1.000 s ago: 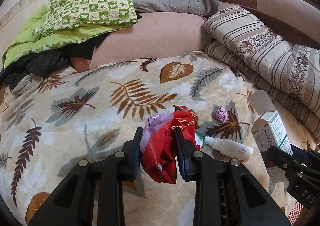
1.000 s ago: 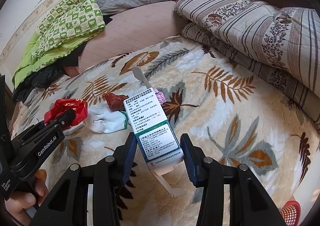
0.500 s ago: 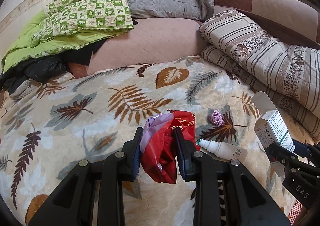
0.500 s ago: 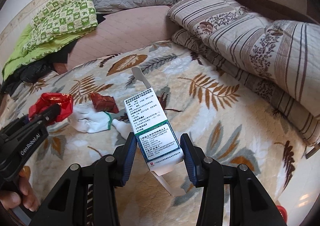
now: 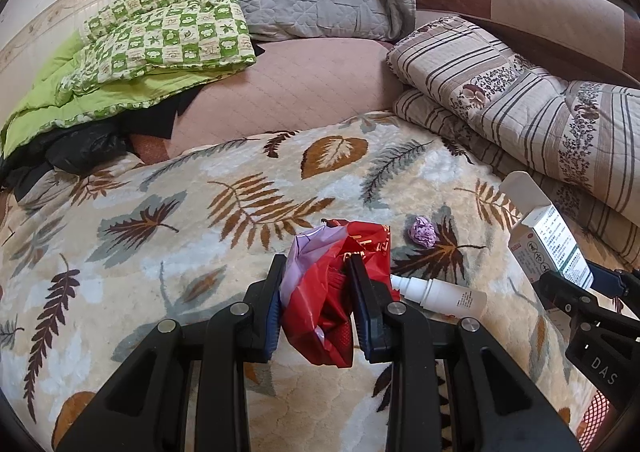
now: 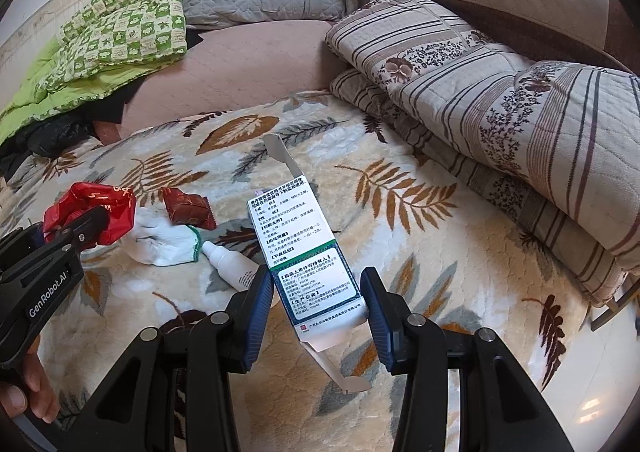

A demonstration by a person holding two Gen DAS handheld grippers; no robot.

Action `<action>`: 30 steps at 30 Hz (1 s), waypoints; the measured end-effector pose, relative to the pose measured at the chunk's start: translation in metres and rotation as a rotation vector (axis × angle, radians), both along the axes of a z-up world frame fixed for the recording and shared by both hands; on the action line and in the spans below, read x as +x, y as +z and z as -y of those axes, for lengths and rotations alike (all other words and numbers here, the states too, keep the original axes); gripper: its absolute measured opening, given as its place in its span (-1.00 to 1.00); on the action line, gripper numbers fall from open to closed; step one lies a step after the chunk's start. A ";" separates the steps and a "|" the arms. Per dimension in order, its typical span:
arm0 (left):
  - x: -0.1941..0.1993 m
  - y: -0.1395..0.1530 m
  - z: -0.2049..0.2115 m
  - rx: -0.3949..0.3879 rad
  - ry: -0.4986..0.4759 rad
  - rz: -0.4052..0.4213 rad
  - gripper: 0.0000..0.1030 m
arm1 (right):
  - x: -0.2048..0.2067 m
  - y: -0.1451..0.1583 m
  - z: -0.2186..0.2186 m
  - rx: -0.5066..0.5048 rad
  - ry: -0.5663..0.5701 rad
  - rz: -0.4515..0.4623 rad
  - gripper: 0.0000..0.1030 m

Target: Collect trash

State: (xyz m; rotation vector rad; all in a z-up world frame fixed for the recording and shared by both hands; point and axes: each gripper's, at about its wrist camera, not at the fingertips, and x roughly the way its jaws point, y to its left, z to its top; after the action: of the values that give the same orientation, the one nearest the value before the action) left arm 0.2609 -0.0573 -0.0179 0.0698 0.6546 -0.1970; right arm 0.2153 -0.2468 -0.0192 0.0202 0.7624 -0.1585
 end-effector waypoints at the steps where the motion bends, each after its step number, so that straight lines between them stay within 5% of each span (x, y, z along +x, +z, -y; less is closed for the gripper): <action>1: 0.000 0.000 0.000 -0.001 0.000 -0.001 -0.44 | 0.000 0.000 0.000 -0.002 0.000 -0.001 -0.06; 22: -0.002 0.004 0.005 -0.031 -0.028 -0.014 -0.44 | 0.001 -0.001 -0.004 -0.018 0.007 -0.004 -0.06; 30: -0.025 0.011 0.037 -0.065 -0.187 -0.029 -0.44 | -0.015 0.007 0.040 0.209 -0.045 -0.002 -0.06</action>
State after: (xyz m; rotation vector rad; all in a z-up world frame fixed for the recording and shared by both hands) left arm 0.2358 -0.0941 -0.0073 0.0656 0.6701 -0.3998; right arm 0.2000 -0.2863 -0.0119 0.2353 0.7787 -0.1212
